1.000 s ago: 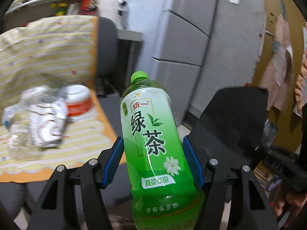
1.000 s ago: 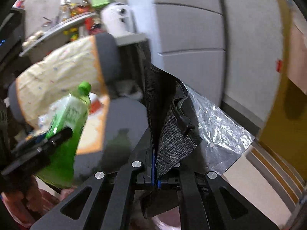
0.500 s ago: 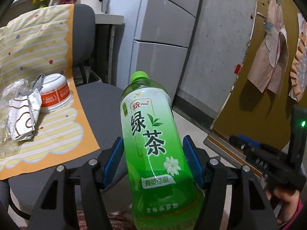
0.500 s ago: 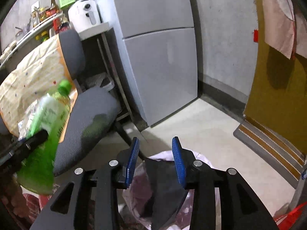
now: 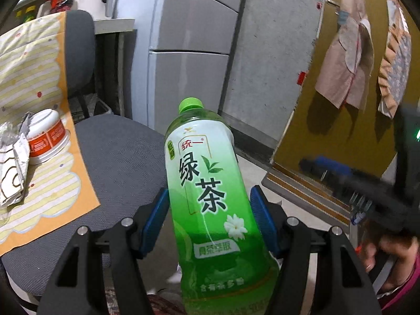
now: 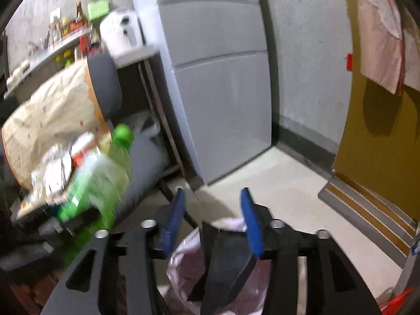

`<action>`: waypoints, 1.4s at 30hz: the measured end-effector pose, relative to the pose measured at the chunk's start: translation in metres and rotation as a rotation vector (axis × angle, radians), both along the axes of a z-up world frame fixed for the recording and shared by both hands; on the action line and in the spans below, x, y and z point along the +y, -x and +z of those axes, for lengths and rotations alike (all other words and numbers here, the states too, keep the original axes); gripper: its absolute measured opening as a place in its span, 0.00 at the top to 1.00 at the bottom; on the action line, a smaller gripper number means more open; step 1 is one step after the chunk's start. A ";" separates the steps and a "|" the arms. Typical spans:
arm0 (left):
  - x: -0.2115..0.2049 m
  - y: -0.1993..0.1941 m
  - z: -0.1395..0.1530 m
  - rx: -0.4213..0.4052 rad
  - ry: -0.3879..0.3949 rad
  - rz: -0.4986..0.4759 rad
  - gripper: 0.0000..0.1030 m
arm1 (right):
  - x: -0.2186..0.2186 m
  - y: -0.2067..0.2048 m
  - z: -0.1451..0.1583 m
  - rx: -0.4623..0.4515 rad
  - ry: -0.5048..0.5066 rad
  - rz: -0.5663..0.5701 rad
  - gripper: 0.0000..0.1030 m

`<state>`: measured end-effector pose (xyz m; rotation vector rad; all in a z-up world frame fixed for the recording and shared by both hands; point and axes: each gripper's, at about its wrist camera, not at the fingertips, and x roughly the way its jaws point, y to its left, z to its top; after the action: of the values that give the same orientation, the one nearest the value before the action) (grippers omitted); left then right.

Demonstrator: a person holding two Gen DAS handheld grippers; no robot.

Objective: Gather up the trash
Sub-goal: 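Carry the black cloth to the bin and open the right tool over it, then lower the green tea bottle into the bin and open the left tool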

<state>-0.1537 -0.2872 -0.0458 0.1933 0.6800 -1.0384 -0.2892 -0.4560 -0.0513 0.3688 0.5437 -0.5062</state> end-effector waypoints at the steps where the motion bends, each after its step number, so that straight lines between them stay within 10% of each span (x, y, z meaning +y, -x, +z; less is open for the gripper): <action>1: 0.003 -0.003 0.001 -0.002 0.003 0.017 0.40 | 0.001 -0.004 -0.006 0.021 -0.006 0.007 0.47; 7: 0.020 -0.015 0.005 -0.034 0.018 0.086 0.40 | 0.016 -0.035 -0.070 0.173 -0.030 0.033 0.44; 15: 0.030 -0.019 -0.005 -0.020 0.019 0.103 0.40 | 0.039 -0.015 -0.107 0.116 0.135 -0.069 0.15; 29: 0.039 -0.025 -0.011 -0.004 0.016 0.126 0.39 | 0.034 -0.046 -0.175 0.248 -0.031 -0.086 0.14; 31: 0.041 -0.026 -0.011 -0.004 0.013 0.132 0.39 | 0.026 -0.051 -0.179 0.280 -0.016 -0.142 0.17; 36: 0.044 -0.029 -0.011 0.003 0.018 0.139 0.39 | 0.010 -0.041 -0.167 0.319 0.021 -0.210 0.88; 42: 0.043 -0.025 -0.011 0.008 0.024 0.119 0.39 | -0.010 -0.022 -0.123 0.242 -0.062 -0.109 0.97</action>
<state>-0.1284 -0.2437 -0.0565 0.1263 0.6779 -0.9337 -0.2676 -0.4665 -0.1746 0.4009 0.7773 -0.6447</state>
